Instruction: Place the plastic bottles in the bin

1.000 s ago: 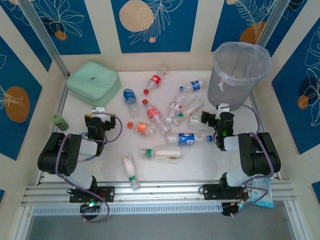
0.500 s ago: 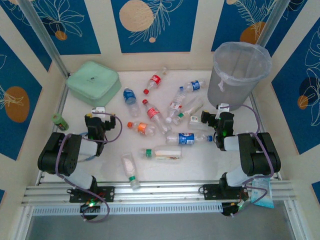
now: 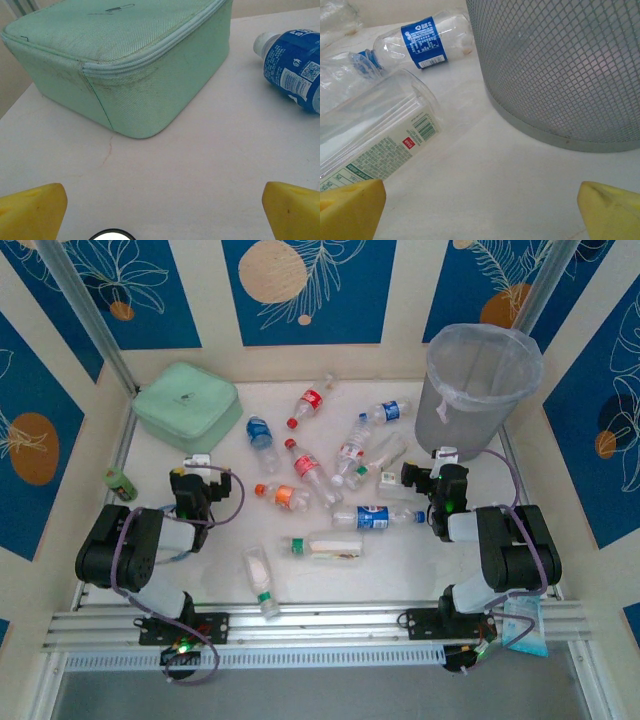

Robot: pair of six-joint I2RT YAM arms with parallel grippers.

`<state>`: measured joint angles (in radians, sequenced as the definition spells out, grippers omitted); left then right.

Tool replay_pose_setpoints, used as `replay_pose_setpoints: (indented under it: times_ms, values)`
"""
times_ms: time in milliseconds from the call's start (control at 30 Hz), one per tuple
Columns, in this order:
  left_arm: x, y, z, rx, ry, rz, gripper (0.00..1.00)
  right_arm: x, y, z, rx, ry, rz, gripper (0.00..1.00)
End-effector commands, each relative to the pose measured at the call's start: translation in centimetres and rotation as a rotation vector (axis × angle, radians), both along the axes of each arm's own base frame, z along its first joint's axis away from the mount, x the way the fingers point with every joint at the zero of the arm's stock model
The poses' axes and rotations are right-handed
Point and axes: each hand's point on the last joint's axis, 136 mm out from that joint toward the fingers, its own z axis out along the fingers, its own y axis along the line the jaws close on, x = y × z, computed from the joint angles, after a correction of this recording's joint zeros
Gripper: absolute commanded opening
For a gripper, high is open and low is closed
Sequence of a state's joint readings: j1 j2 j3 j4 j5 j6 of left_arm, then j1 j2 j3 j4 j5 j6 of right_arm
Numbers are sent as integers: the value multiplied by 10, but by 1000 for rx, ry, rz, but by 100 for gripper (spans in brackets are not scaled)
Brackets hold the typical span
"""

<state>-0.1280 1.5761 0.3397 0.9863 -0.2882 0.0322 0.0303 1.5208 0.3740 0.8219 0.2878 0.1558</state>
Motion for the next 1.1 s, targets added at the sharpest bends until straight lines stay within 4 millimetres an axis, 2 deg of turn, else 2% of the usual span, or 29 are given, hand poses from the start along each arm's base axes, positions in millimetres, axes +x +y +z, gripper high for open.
replay_pose_setpoints:
  times_ms: [0,33,133,200,300,367,467,600,667,767,933,1067]
  values:
    - [5,3,14,-7,-30,5,100,8,-4,17,-2,-45,-21,99]
    - [4,0,17,-9,-14,-8,100,7,-2,18,7,-34,-7,99]
    - [3,11,44,18,20,68,100,7,10,28,-57,-72,28,99]
    - [2,17,77,4,-10,110,100,4,21,42,-108,-6,38,99]
    - [-2,14,109,-90,18,127,100,-7,33,66,-77,66,72,99]
    - [-7,5,118,-182,69,140,100,-20,38,69,-66,132,83,99]
    - [-12,-8,125,-258,130,181,100,-45,40,61,-78,293,68,99]
    - [0,-45,127,-406,169,115,100,-75,50,68,47,455,54,99]
    - [13,-71,123,-423,204,60,100,-87,66,73,149,538,103,99]
    - [30,-98,107,-455,287,19,100,-100,86,82,213,638,159,99]
    - [50,-130,82,-543,385,-34,100,-115,112,100,262,714,250,99]
    - [57,-143,58,-576,460,-30,100,-123,130,113,349,723,325,99]
